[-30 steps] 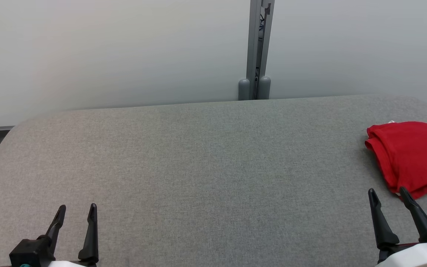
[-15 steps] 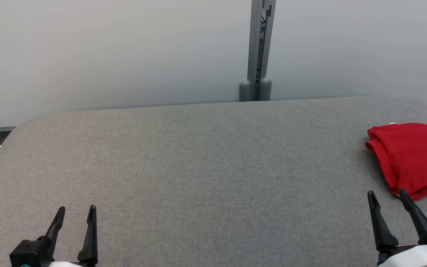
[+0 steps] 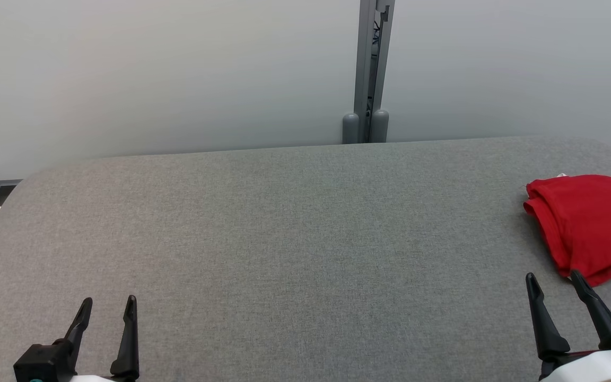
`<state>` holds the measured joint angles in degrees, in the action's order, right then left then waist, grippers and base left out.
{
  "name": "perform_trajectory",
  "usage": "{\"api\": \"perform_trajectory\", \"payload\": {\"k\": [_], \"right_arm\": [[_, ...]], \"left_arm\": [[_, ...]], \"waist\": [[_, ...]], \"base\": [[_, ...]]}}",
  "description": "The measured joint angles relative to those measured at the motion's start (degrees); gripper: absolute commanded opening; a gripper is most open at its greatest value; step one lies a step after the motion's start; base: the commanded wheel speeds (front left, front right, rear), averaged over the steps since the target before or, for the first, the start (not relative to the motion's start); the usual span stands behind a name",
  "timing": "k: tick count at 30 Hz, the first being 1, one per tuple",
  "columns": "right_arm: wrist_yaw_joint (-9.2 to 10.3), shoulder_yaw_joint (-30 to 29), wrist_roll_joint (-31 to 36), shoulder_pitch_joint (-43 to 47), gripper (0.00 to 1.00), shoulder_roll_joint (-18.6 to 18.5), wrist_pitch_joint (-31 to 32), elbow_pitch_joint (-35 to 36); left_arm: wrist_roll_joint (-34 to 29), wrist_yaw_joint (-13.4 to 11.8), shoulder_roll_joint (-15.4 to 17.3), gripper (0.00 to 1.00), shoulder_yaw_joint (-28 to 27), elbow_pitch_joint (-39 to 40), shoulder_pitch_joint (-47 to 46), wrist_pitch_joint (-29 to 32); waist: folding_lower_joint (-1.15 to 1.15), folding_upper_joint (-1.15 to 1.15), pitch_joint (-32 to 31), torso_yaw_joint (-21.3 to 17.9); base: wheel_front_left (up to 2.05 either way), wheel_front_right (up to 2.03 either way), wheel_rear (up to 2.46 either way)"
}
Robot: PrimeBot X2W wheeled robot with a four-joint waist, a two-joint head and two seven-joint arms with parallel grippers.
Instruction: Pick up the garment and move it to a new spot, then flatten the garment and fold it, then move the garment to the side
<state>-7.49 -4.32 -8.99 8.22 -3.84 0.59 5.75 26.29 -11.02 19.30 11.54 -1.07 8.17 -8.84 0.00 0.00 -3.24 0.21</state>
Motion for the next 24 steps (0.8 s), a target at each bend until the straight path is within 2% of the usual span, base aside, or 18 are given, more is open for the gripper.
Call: {"api": "perform_trajectory", "payload": {"k": [11,12,16,24], "right_arm": [[0.0,0.04,-0.09,0.02,1.0,0.0,-0.09,-0.03],[0.0,0.08,-0.09,0.03,0.0,0.07,-0.09,-0.32],[0.0,0.29,-0.97,0.74,0.0,0.73,0.01,-2.48],[0.0,0.01,-9.72,-0.16,0.0,0.75,0.65,-4.45]], "left_arm": [[0.41,-0.19,0.03,1.0,0.33,-0.76,-0.03,-0.13],[0.43,-0.15,-0.11,0.0,0.4,-1.0,-0.01,-0.23],[1.19,-0.04,-1.82,0.0,1.01,-2.63,0.99,0.09],[8.32,1.81,-3.23,0.0,-0.75,-3.6,0.53,1.68]], "waist": [[0.0,0.0,-0.29,0.11],[0.0,0.0,-0.29,0.11],[0.0,0.0,-0.25,0.1],[0.0,0.0,0.0,0.08]], "base": [[0.0,0.0,0.0],[0.0,0.0,0.0],[0.0,0.0,0.0],[0.0,0.0,0.0]]}}
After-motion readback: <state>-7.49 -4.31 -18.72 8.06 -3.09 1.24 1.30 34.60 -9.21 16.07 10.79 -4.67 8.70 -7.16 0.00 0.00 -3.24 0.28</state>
